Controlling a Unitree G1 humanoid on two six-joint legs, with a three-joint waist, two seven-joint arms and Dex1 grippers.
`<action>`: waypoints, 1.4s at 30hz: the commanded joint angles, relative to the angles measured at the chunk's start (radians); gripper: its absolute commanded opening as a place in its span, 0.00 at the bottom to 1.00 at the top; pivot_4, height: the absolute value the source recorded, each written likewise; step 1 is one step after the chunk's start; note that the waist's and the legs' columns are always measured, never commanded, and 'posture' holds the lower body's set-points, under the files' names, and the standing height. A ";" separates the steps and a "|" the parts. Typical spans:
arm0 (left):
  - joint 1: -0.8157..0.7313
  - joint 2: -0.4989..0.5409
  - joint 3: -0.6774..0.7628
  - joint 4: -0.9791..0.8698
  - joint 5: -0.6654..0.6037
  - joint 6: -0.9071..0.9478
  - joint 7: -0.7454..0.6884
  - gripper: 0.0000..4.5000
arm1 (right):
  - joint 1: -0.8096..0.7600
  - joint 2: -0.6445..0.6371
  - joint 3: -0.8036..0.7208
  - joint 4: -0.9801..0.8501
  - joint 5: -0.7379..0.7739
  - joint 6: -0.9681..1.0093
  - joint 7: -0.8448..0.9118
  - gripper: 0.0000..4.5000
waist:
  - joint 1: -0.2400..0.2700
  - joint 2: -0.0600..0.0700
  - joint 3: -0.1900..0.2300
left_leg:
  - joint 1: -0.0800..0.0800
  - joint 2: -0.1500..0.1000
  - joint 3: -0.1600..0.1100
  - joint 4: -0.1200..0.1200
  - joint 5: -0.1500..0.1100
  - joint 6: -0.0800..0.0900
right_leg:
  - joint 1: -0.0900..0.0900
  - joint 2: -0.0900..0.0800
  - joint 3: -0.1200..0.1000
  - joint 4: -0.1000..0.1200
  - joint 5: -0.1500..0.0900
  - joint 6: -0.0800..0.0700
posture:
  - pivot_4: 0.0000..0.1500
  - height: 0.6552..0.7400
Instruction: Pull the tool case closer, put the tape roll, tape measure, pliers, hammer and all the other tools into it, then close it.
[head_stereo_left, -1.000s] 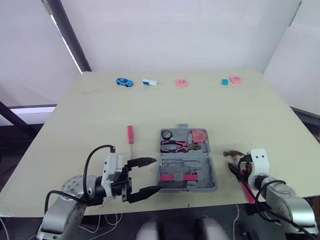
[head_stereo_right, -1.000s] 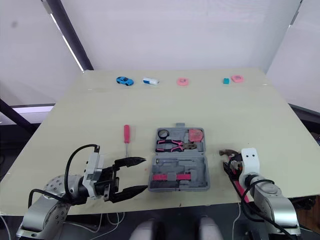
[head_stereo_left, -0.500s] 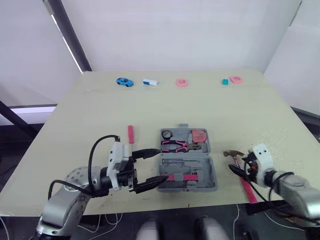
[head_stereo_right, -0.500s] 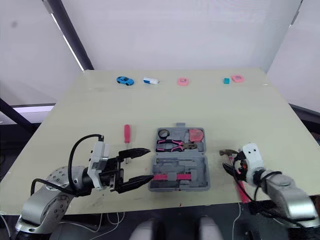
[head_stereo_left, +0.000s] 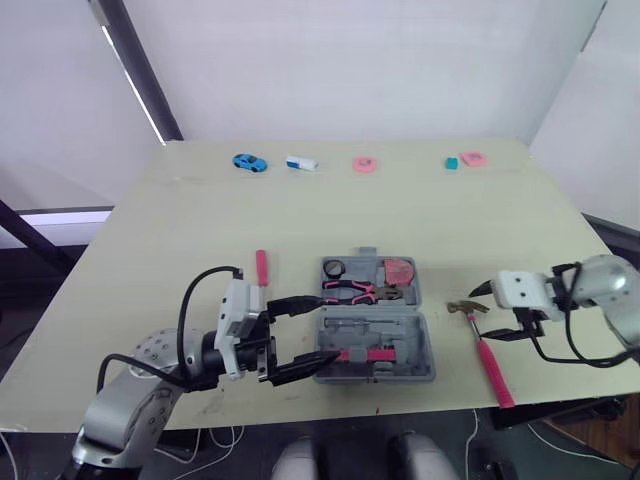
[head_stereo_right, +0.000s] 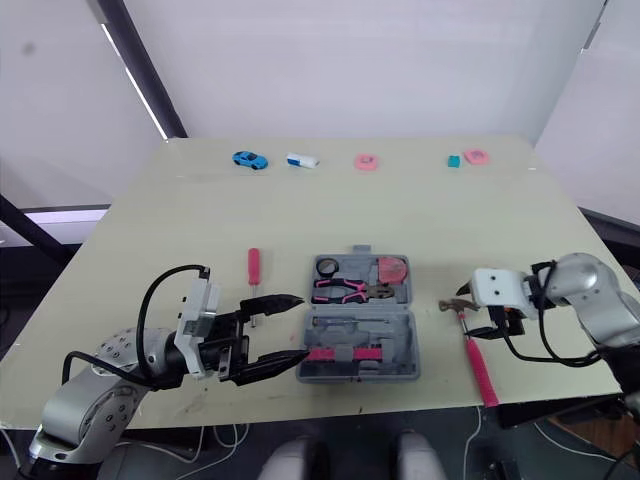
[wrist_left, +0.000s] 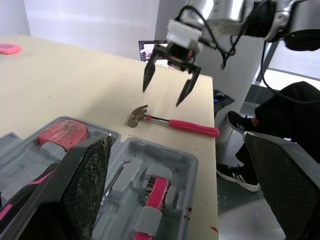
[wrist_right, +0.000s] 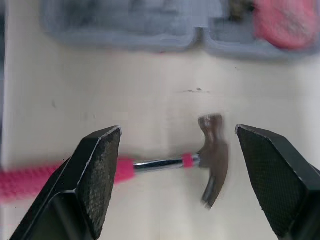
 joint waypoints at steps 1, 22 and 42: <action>-0.005 0.009 0.019 -0.047 -0.021 0.007 0.015 1.00 | -0.179 0.031 0.131 0.262 -0.177 -0.452 0.090 0.85 | -0.002 0.001 0.002 | 0.000 0.000 0.001 0.000 0.000 0.000 | 0.000 0.000 0.000 0.000 0.000 0.000 | 1.00 1.00; 0.064 -0.005 0.036 -0.075 -0.012 -0.019 0.047 1.00 | -0.562 0.261 0.472 0.843 -0.799 -0.873 -0.410 0.36 | -0.002 0.003 0.007 | 0.002 0.000 0.000 0.001 0.001 -0.002 | 0.000 -0.003 0.000 0.004 0.000 -0.001 | 1.00 1.00; 0.075 -0.027 0.022 -0.027 0.004 -0.068 0.030 1.00 | 0.003 -0.222 0.085 0.297 0.040 -0.576 -0.120 0.02 | -0.003 0.009 0.010 | 0.004 0.000 -0.001 0.002 0.001 -0.001 | 0.003 -0.004 0.001 0.004 0.001 0.000 | 1.00 1.00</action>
